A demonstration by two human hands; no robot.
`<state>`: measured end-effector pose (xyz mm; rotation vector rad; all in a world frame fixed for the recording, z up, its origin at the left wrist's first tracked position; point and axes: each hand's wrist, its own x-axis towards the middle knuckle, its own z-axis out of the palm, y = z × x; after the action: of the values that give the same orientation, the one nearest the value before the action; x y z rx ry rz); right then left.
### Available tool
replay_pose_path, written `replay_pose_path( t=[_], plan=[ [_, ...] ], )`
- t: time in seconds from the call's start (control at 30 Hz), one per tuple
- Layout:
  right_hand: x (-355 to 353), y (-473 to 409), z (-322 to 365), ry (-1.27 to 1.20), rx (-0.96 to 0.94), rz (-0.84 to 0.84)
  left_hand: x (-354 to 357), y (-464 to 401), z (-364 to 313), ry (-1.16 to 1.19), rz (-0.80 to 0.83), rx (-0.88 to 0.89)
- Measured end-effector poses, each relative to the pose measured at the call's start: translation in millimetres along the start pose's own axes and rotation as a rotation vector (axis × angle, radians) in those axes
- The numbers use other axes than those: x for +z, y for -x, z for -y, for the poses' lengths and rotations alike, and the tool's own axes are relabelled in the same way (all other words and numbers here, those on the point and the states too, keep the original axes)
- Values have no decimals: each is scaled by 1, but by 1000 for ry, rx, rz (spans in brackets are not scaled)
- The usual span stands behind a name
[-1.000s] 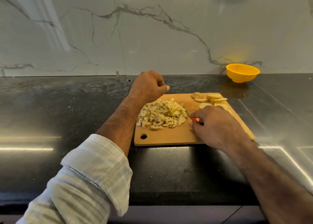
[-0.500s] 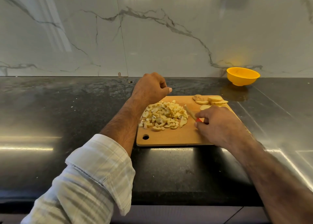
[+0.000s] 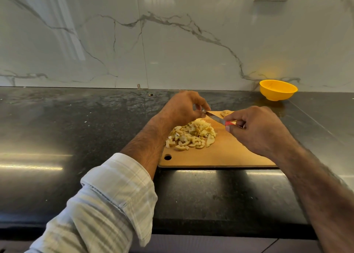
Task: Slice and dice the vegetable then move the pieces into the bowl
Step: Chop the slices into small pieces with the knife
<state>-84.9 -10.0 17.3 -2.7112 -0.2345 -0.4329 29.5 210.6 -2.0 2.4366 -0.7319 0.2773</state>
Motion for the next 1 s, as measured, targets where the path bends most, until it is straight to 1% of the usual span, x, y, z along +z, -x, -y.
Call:
replay_pose_path(
  t=[0.1,0.23,0.33,0.43,0.47,0.6,0.67,0.77,0.83,0.9,1.0],
  plan=[
    [-3,2,-2,13,-18,-28,-2,0,-1,-40,5,0],
    [-11,10,-13,86,40,-33,-10,1,3,-104,-26,-60],
    [-4,20,-17,161,83,26,-9,2,5,-133,1,-85],
    [11,24,-17,41,100,106,-7,1,3,-125,-1,-70],
    [12,23,-19,11,113,88,-6,1,1,-123,-26,-59],
    [3,20,-50,-31,174,-85,5,0,-13,-169,-145,-2],
    [1,22,-65,-64,175,-139,14,0,-22,-205,-147,29],
    [4,30,-81,-97,167,-329,29,-1,-38,-288,-39,32],
    [8,32,-86,-110,165,-432,38,0,-51,-272,13,25],
    [10,32,-88,-110,155,-485,50,-3,-69,-244,71,28],
    [12,33,-85,-50,128,-499,72,-11,-91,-310,176,21]
  ],
)
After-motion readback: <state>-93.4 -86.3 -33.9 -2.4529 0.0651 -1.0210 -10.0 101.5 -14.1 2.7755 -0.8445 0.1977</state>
